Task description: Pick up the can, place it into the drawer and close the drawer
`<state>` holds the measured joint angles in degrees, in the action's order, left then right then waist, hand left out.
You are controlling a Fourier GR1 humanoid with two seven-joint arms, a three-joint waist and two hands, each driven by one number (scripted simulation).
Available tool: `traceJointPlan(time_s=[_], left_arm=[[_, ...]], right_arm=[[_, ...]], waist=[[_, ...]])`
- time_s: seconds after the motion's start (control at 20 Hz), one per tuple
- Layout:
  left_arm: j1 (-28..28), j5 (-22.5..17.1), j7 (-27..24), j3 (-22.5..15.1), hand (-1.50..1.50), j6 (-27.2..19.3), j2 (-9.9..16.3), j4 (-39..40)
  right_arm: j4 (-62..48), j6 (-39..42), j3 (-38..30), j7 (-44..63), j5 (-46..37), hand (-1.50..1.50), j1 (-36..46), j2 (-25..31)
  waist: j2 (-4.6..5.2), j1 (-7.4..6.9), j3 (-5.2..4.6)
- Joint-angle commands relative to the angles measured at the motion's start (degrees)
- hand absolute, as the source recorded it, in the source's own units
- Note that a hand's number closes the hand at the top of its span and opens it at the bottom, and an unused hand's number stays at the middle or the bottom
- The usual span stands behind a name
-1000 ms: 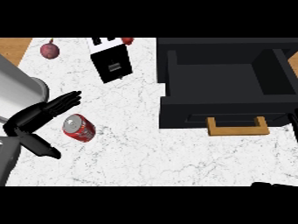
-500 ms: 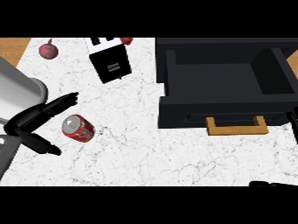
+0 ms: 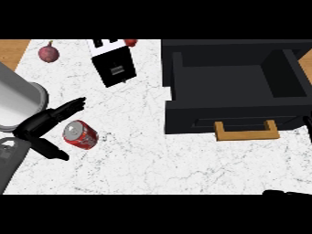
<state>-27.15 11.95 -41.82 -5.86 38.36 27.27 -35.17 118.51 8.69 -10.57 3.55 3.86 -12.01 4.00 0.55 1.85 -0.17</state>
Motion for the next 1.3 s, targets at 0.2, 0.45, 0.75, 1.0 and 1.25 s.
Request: traceJointPlan(time_s=[0.2, 0.45, 0.75, 1.0, 1.25], left_arm=[[-3.07, 0.93, -12.0, -2.85, -1.5, 7.59, -0.03, 8.16], [-3.38, 1.39, -14.25, -4.62, -1.5, 5.97, -0.93, 9.77], [-5.68, 2.25, -13.94, -6.04, -1.5, 3.78, -3.38, 13.35], [-7.12, 1.59, -14.01, -6.61, -1.5, 5.63, -3.87, 14.72], [-8.11, 2.74, -14.26, -7.97, -1.5, 1.45, -7.3, 17.13]], right_arm=[[0.47, -0.74, 2.18, -0.74, -2.44, -1.5, 0.03, -1.37], [4.42, 1.31, -0.13, 1.2, 1.3, -1.5, -3.53, 0.04], [0.48, 1.84, 0.0, -3.98, -0.35, -1.5, -4.83, -1.35], [3.41, 0.08, -2.07, 3.19, 2.11, -1.5, -0.99, 0.28], [3.35, 0.8, -0.12, 1.03, 0.09, -1.5, -3.27, -0.93]], waist=[[0.21, 0.38, -0.07], [-0.06, 0.5, -0.03], [-0.11, -0.14, 0.07], [-0.19, -0.47, 0.05], [-0.01, 0.17, 0.02]])
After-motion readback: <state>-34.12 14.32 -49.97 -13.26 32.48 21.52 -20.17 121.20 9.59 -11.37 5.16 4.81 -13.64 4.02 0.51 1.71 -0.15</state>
